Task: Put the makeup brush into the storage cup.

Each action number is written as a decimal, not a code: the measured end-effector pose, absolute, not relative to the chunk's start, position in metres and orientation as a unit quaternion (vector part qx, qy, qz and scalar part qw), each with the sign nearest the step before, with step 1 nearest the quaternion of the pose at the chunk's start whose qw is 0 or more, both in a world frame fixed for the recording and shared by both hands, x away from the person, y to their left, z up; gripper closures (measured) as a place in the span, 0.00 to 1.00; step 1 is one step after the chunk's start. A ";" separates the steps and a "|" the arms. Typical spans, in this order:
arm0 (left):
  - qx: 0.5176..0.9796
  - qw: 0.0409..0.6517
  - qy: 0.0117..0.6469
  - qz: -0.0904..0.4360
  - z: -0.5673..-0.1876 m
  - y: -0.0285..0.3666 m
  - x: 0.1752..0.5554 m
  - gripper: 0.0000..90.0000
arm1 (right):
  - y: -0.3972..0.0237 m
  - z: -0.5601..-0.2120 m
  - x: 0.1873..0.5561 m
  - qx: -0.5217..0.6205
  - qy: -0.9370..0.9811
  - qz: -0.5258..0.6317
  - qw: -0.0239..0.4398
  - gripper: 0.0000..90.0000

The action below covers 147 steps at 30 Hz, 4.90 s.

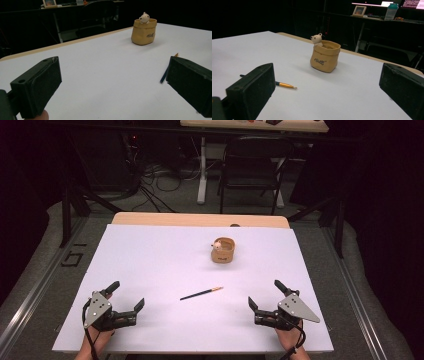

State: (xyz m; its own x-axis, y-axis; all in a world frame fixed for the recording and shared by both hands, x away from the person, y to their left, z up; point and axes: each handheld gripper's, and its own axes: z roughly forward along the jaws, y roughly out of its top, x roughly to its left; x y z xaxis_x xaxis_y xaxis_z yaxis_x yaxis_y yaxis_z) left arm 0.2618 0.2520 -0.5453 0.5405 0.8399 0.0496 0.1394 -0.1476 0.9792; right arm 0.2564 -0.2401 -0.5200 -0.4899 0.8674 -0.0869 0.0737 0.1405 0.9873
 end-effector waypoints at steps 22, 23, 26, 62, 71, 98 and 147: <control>0.691 0.551 0.349 0.312 -0.544 0.248 0.263 0.00 | -0.235 -0.521 0.259 0.349 0.670 0.550 0.356 0.00; 0.692 0.551 0.349 0.309 -0.544 0.247 0.263 0.00 | -0.236 -0.521 0.260 0.349 0.671 0.549 0.356 0.00; 0.702 0.546 0.340 0.306 -0.543 0.242 0.264 0.00 | -0.236 -0.520 0.259 0.350 0.670 0.550 0.356 0.00; 0.727 0.532 0.327 0.285 -0.537 0.218 0.288 0.02 | -0.232 -0.520 0.259 0.344 0.675 0.551 0.350 0.00; 0.747 0.521 0.316 0.265 -0.540 0.206 0.300 0.01 | -0.233 -0.521 0.261 0.343 0.676 0.551 0.349 0.00; 0.794 0.476 0.294 0.237 -0.533 0.179 0.328 0.00 | -0.234 -0.520 0.260 0.336 0.684 0.550 0.342 0.00; 0.869 0.373 0.281 0.165 -0.498 0.134 0.377 0.00 | -0.236 -0.521 0.261 0.341 0.682 0.550 0.341 0.00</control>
State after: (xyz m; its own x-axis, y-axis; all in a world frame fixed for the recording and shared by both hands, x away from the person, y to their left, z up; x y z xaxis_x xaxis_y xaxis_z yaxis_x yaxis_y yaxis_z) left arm 0.3767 0.1342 -0.4981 0.7876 0.6112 0.0774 0.3647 -0.5638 0.7410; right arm 0.2607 -0.2356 -0.5206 -0.5339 0.8408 -0.0895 0.0900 0.1618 0.9827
